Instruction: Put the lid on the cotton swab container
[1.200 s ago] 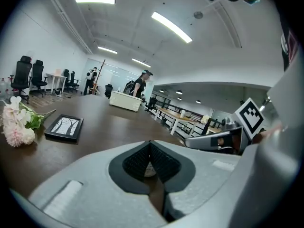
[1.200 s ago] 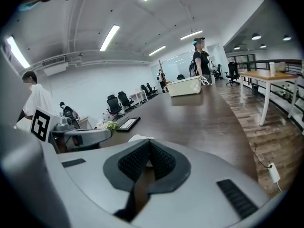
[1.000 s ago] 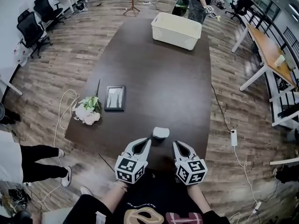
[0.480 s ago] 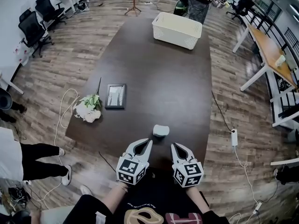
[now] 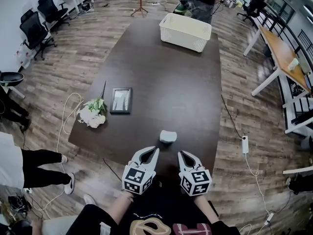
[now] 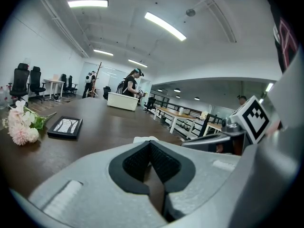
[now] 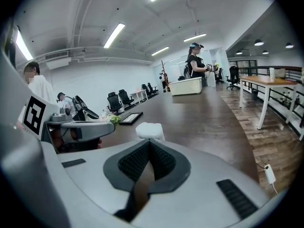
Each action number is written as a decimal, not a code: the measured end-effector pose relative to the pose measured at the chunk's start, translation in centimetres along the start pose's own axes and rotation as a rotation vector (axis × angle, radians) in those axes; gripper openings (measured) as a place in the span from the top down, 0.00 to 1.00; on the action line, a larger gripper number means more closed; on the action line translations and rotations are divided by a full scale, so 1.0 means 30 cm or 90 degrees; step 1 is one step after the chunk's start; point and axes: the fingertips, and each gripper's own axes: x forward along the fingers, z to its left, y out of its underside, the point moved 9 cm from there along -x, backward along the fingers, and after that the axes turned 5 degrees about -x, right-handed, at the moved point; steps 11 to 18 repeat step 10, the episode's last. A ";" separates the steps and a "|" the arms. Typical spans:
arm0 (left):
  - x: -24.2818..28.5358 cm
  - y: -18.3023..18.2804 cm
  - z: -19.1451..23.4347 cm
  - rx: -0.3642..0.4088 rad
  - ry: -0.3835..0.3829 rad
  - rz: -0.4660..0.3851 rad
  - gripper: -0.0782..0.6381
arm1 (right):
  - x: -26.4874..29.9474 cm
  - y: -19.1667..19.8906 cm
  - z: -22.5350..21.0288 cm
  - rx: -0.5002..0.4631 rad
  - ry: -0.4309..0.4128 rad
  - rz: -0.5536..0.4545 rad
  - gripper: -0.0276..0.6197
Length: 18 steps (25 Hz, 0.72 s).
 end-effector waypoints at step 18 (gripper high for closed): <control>-0.005 0.008 -0.011 0.012 0.015 0.014 0.88 | 0.000 -0.004 0.013 -0.002 -0.007 0.007 0.95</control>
